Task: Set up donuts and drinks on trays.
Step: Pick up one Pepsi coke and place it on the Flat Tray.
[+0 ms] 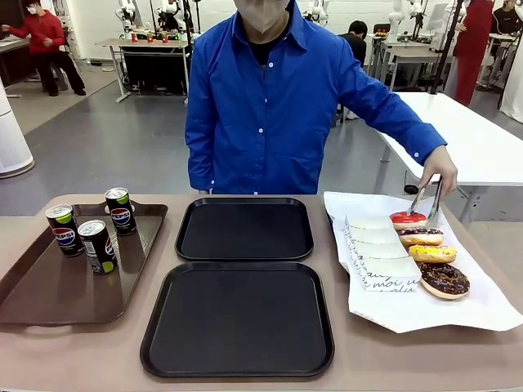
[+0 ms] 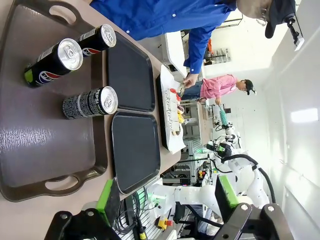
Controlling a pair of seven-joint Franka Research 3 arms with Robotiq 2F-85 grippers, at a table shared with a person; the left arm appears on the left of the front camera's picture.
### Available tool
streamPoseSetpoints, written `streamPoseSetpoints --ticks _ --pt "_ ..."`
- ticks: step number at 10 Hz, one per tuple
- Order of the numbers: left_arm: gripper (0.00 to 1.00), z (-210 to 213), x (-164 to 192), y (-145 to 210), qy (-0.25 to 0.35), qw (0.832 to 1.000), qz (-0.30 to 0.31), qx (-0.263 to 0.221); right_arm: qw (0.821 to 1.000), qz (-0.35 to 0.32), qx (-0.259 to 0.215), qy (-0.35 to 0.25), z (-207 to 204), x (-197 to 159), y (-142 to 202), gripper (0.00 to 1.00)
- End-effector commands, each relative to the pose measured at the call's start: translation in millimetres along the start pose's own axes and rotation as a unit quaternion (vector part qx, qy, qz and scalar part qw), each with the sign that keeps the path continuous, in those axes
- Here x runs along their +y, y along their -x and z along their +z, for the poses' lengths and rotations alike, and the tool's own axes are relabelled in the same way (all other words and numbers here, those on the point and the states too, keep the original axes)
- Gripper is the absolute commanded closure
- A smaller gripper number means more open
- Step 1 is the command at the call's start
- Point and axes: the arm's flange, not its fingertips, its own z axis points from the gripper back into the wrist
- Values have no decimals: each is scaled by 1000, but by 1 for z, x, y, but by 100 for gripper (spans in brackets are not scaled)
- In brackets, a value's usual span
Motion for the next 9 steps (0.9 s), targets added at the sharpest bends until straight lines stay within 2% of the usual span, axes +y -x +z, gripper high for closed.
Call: streamPoseSetpoints --ticks 1,2,3,5,6,7,9 --pt "0 2 -5 -7 -25 999 -1 -23 1000 3 2 -4 -1 0 -1 0" --pt "0 5 -16 -9 -73 996 1 -43 1000 3 2 -4 -1 0 -1 0" --pt "0 9 -39 -12 -132 990 -11 -40 1000 3 2 -4 -1 0 -1 0" --pt "0 8 -90 -25 -201 978 -34 -38 1000 3 2 -4 -1 0 -1 0" --pt "0 -2 -119 -31 -255 965 -50 -11 1000 3 2 -4 -1 0 -1 0" --pt "0 -23 -144 -29 -321 944 -66 29 1000 3 2 -4 -1 0 -1 0" --pt "0 -69 -164 -28 -383 921 -52 51 1000 3 2 -4 -1 0 -1 0"
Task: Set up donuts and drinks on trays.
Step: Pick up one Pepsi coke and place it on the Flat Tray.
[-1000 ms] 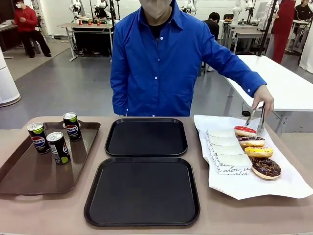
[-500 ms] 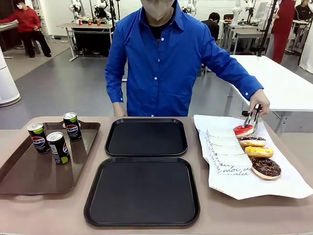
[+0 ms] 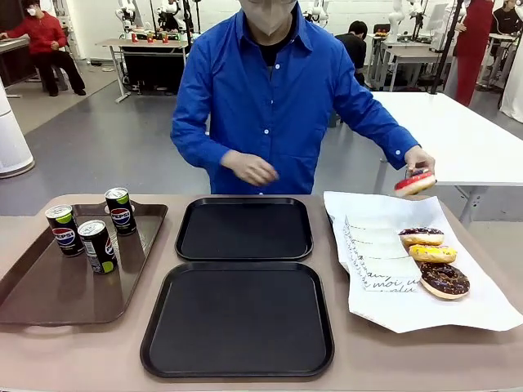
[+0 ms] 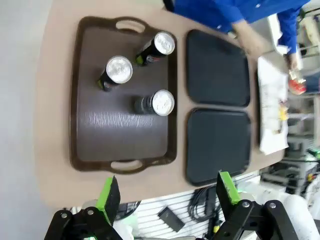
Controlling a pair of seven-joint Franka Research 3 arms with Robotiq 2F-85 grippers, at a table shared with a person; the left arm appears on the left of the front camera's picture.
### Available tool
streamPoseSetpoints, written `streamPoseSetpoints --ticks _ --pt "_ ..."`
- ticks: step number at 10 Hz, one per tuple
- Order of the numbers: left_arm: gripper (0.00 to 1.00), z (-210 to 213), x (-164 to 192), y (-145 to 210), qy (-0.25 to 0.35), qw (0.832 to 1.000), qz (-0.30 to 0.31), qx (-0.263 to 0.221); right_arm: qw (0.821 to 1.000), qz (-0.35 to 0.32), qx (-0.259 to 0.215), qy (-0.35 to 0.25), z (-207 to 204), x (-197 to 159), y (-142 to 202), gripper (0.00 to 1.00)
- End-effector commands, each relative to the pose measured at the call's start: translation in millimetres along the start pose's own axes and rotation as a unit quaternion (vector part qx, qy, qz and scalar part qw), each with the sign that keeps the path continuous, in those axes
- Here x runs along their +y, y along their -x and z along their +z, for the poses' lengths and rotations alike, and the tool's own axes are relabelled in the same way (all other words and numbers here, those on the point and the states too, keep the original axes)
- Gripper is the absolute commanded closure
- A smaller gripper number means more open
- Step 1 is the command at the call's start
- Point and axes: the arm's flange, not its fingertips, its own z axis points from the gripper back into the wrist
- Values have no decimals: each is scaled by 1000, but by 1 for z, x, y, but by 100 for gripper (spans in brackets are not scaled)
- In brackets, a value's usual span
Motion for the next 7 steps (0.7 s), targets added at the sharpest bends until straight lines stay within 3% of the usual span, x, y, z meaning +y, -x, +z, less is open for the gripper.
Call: streamPoseSetpoints --ticks 1,4,7 --pt "0 -32 -27 -13 -53 998 6 44 1000 3 1 -4 -1 0 -1 0" --pt "0 -99 -83 -39 -128 990 -4 66 1000 3 1 -4 -1 0 -1 0" --pt "0 -144 -96 -48 -151 986 -5 73 1000 3 1 -4 -1 0 -1 0"
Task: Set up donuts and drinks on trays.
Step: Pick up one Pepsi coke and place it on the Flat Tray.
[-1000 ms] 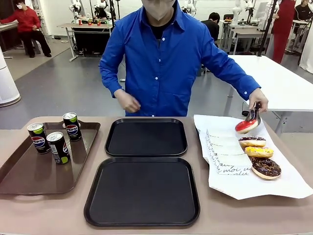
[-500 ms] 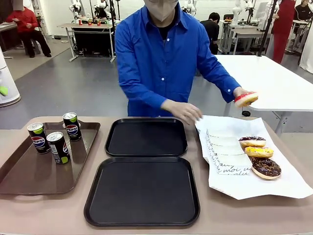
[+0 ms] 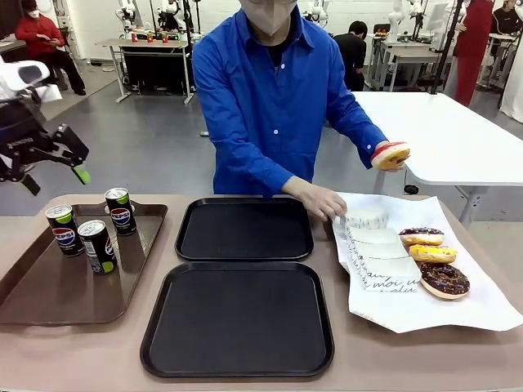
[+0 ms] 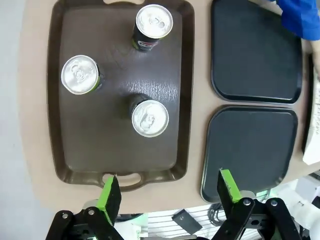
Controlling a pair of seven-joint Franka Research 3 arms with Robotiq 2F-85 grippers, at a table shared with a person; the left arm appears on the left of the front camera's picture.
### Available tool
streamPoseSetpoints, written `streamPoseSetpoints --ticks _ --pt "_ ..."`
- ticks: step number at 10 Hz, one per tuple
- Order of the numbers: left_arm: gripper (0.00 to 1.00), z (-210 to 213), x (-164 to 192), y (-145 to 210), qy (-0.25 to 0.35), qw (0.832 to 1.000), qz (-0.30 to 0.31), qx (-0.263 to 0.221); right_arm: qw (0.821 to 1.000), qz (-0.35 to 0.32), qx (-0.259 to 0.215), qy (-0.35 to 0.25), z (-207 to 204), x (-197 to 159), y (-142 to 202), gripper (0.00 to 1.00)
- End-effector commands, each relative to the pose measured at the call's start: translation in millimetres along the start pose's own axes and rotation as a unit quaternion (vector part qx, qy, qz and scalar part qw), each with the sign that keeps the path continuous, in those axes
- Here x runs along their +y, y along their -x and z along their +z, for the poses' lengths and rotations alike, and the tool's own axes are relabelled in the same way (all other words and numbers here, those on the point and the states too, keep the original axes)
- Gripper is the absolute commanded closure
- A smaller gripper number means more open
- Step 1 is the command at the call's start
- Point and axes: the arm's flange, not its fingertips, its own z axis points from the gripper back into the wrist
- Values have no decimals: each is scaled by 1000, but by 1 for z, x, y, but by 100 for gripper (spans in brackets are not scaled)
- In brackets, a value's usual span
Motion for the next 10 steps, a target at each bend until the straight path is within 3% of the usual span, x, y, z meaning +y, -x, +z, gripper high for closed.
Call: streamPoseSetpoints --ticks 1,2,3,8,10 --pt "0 -1 -2 -10 -3 1000 3 -5 1000 3 1 -4 -1 0 -1 0" --pt "0 -1 7 -1 43 999 -3 -11 1000 3 1 -4 -1 0 -1 0" --pt "0 -7 -1 -5 0 1000 -2 2 1000 3 1 -4 -1 0 -1 0" --pt "0 -8 0 -6 9 1000 -4 1 1000 3 1 -4 -1 0 -1 0" --pt "0 -14 -28 -15 -58 997 -37 -23 1000 3 1 -4 -1 0 -1 0"
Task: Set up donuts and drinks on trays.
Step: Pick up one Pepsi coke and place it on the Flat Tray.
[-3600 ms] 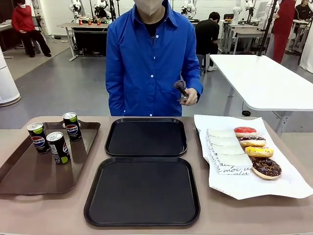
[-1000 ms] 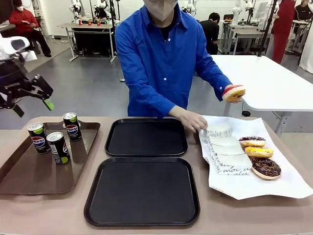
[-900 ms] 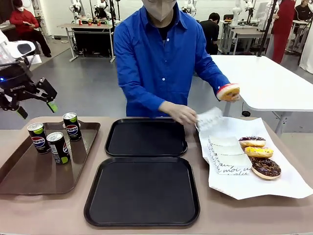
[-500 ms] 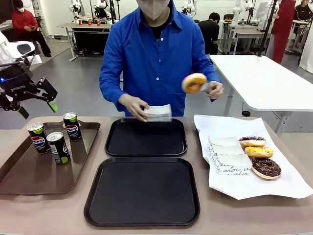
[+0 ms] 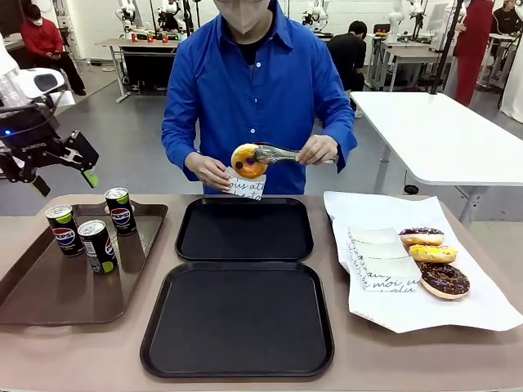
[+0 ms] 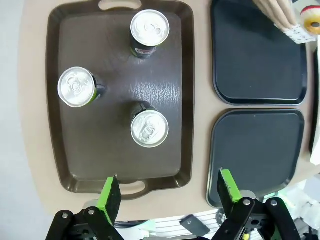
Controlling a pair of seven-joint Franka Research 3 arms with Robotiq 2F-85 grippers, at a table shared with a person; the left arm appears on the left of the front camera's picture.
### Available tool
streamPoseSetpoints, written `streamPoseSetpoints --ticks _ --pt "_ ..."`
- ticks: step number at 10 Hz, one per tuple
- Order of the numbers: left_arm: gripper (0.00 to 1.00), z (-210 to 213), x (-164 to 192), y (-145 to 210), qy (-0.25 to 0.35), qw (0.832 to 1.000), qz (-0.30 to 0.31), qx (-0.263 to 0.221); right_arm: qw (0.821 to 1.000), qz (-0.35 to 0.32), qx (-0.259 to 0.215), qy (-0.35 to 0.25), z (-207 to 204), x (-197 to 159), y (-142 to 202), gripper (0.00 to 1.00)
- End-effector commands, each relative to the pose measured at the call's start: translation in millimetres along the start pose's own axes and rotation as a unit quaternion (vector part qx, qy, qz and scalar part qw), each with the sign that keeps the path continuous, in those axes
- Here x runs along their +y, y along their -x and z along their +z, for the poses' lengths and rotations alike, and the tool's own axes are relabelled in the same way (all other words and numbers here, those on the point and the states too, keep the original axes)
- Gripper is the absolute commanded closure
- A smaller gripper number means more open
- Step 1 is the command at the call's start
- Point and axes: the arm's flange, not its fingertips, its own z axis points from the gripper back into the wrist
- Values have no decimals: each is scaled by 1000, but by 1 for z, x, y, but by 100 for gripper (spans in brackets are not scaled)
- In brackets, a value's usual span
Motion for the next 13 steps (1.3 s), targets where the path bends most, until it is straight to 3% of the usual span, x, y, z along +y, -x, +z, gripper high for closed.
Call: streamPoseSetpoints --ticks 1,5,9,13 --pt "0 -14 -24 -12 -61 998 -27 -12 1000 3 1 -4 -1 0 -1 0" --pt "0 -58 -26 -17 -112 993 -44 2 1000 3 1 -4 -1 0 -1 0" --pt "0 -92 -10 -24 -78 997 -17 14 1000 3 1 -4 -1 0 -1 0" --pt "0 -124 -6 -27 -84 995 -13 47 1000 3 1 -4 -1 0 -1 0"
